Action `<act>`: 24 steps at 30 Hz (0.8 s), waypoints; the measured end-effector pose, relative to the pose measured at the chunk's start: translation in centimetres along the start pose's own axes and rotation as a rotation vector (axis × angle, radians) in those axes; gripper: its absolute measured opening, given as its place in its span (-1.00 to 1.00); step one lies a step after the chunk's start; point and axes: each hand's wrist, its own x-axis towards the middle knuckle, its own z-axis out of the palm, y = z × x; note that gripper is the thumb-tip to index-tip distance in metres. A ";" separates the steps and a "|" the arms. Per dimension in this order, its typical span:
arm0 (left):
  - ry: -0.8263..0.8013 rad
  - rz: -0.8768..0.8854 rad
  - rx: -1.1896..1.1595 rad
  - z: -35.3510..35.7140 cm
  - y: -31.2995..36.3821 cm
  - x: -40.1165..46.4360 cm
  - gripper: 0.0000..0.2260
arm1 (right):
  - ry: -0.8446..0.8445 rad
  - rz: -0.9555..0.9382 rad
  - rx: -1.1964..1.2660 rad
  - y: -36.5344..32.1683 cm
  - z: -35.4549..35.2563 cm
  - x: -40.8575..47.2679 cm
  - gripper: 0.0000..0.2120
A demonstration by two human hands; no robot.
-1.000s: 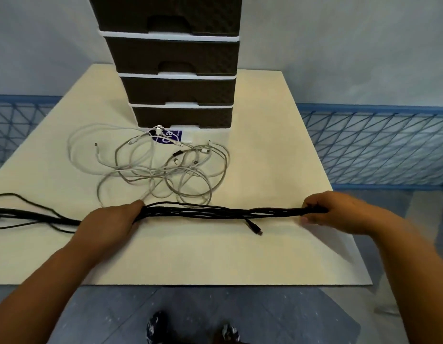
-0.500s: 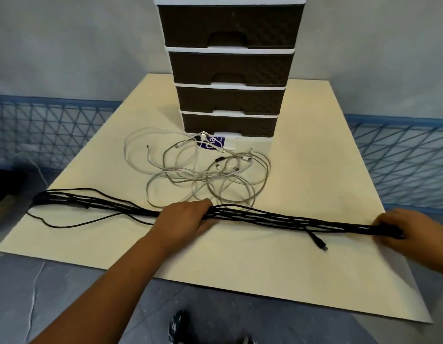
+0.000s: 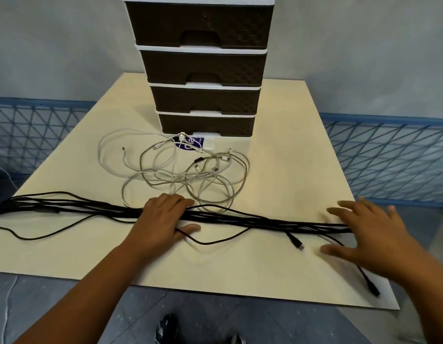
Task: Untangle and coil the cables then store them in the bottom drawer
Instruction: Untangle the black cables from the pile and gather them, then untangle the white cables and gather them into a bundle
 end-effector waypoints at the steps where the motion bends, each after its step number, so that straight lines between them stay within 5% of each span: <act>1: 0.003 -0.015 0.002 -0.1 0.1 0.0 -0.42 | 0.044 -0.053 0.008 -1.3 0.1 -0.2 0.01; 6: -0.026 -0.049 0.024 -0.7 0.7 -0.3 -0.21 | 0.189 -0.235 0.115 -6.3 3.2 0.4 -0.13; 16: -0.192 -0.031 -0.019 -2.5 0.2 -1.4 0.19 | 0.258 -0.186 0.116 -4.9 5.8 1.1 -0.35; 20: -0.196 -0.027 -0.008 -3.3 -0.4 -2.3 0.20 | 0.233 -0.158 0.110 -4.8 5.6 0.9 -0.36; 24: -0.108 -0.106 -0.049 -3.0 0.2 -2.5 0.00 | 0.225 -0.166 0.178 -5.4 4.8 0.4 -0.32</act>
